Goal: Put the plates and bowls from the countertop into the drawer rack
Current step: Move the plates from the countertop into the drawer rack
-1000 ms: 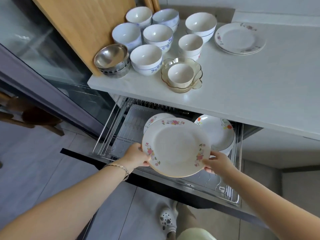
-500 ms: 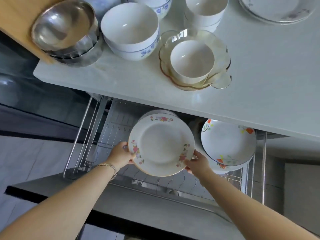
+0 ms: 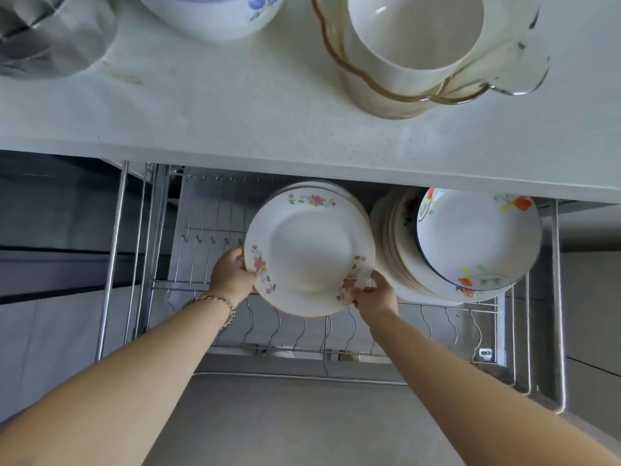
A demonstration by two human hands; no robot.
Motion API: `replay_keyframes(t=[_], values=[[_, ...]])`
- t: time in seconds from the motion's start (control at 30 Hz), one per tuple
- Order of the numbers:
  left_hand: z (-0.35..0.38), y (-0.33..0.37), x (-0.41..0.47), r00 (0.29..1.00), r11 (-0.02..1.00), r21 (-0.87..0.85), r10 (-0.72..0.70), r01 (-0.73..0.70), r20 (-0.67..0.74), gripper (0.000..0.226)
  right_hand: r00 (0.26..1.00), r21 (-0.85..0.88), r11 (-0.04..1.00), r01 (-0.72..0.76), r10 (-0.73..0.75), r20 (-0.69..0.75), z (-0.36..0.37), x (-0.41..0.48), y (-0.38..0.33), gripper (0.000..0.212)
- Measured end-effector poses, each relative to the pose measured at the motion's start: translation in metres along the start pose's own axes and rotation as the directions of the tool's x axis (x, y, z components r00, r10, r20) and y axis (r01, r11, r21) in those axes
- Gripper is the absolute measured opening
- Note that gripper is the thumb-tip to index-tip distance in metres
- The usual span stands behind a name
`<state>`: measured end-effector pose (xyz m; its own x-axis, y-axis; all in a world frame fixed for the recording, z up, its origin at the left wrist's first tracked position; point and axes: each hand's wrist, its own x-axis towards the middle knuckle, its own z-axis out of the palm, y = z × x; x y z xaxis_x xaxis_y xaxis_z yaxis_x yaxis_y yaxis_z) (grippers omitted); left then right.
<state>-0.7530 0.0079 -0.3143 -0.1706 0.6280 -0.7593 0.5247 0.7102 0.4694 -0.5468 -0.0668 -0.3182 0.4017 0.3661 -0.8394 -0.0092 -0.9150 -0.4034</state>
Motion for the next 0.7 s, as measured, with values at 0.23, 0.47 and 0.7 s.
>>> replay_keyframes(t=[0.23,0.47,0.7], values=[[0.007,0.007,0.008,0.990,0.984,0.124,0.133,-0.126,-0.054,0.042,0.994,-0.068,0.997,-0.038,0.031,-0.102,0.015,0.011,0.002,0.047],[0.010,0.012,0.019,0.998,0.998,0.012,0.063,-0.063,-0.001,0.044,0.991,-0.111,0.993,0.045,-0.059,-0.120,0.012,0.015,0.000,0.038],[0.027,0.015,0.019,0.911,0.723,-0.556,-0.296,0.410,0.286,0.054,0.989,-0.076,0.997,0.029,-0.040,-0.143,0.014,0.019,0.006,0.035]])
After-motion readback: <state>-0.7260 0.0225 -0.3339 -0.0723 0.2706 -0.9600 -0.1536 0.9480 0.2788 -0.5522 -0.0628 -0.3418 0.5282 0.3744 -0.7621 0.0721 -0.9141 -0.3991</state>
